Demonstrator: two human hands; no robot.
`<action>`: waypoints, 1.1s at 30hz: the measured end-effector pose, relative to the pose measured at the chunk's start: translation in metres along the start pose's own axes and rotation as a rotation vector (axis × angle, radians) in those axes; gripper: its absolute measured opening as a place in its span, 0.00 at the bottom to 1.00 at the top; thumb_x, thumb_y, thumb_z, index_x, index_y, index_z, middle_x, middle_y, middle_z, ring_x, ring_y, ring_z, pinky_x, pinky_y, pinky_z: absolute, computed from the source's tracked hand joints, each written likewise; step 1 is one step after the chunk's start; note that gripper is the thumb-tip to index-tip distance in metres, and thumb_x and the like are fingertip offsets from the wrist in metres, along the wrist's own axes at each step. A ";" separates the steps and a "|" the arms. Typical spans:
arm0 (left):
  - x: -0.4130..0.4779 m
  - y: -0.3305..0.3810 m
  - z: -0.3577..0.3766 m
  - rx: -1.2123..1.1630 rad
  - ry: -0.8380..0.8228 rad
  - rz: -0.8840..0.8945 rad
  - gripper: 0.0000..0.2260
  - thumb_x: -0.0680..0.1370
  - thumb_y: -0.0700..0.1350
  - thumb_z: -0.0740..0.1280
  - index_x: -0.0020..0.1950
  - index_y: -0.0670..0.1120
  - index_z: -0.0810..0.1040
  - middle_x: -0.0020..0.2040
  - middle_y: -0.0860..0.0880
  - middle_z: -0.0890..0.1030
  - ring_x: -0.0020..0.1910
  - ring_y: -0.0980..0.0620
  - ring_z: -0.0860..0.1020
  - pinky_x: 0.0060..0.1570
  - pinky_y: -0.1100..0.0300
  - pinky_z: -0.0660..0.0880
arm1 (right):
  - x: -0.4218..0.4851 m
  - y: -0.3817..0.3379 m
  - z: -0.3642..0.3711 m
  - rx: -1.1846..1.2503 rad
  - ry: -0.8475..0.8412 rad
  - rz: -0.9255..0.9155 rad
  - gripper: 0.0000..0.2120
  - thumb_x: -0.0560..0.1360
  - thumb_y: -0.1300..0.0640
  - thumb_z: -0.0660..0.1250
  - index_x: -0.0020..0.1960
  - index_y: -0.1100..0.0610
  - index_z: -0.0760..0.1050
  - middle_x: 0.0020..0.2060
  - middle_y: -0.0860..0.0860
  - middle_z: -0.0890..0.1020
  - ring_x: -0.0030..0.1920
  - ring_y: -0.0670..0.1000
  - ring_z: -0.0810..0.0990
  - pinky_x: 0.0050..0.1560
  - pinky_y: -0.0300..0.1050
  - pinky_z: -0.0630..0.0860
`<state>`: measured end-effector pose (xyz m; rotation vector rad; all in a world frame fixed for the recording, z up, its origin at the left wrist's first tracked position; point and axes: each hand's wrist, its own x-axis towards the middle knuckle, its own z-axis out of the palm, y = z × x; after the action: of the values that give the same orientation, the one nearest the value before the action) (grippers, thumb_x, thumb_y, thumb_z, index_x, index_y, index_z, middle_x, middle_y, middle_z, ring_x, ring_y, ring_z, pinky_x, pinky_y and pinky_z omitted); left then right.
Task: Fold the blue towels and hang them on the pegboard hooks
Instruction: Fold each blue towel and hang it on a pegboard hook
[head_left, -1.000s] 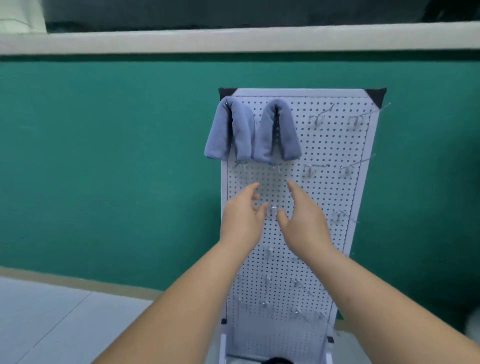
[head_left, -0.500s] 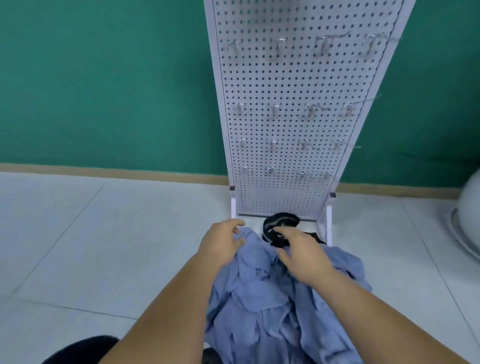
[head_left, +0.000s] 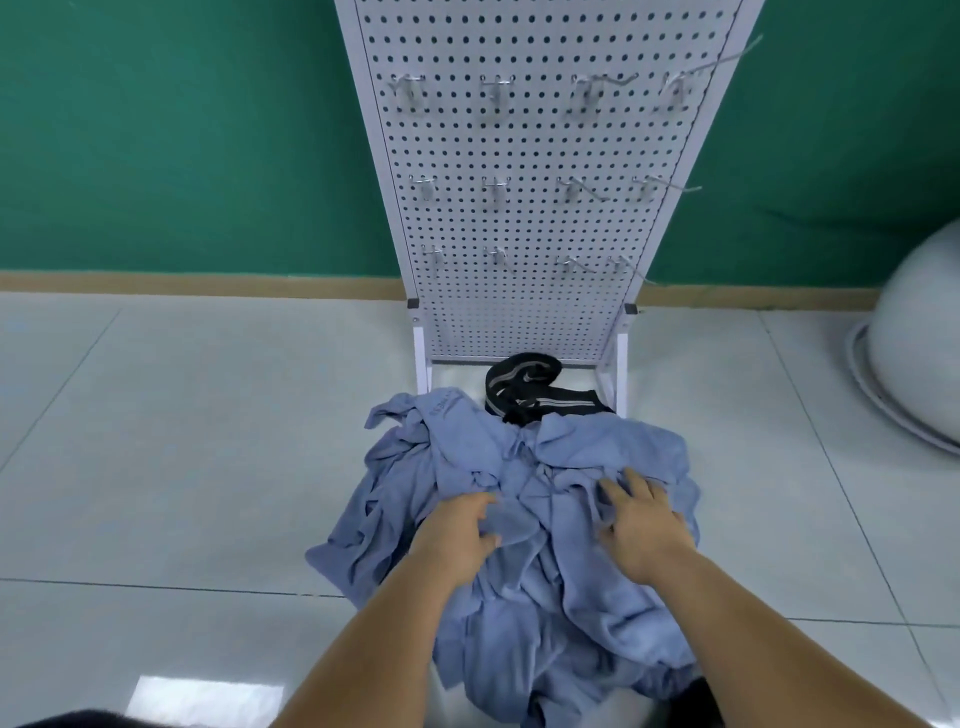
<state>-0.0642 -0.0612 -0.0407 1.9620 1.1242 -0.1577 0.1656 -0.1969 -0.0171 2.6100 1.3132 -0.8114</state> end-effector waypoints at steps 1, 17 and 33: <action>0.002 0.005 -0.001 -0.020 0.002 0.003 0.25 0.82 0.47 0.71 0.79 0.56 0.71 0.69 0.51 0.78 0.64 0.52 0.80 0.65 0.51 0.78 | 0.001 0.001 -0.002 0.024 0.009 -0.013 0.31 0.84 0.46 0.61 0.84 0.47 0.56 0.84 0.52 0.55 0.83 0.58 0.53 0.79 0.56 0.63; 0.022 0.072 -0.002 -0.099 0.144 0.212 0.24 0.82 0.50 0.71 0.78 0.54 0.72 0.73 0.50 0.74 0.62 0.48 0.80 0.66 0.51 0.76 | 0.022 0.040 -0.027 0.114 0.178 0.032 0.27 0.82 0.37 0.61 0.80 0.34 0.60 0.84 0.55 0.47 0.83 0.61 0.48 0.79 0.56 0.60; 0.027 0.116 -0.053 -0.098 0.115 0.282 0.25 0.81 0.52 0.72 0.77 0.56 0.72 0.62 0.61 0.80 0.62 0.56 0.79 0.68 0.55 0.75 | -0.005 -0.018 -0.093 0.660 0.236 -0.294 0.05 0.73 0.57 0.78 0.44 0.47 0.88 0.34 0.33 0.84 0.36 0.37 0.80 0.43 0.29 0.73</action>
<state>0.0250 -0.0330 0.0501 2.0378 0.8963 0.1593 0.1871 -0.1591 0.0672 3.1239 1.7735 -1.1803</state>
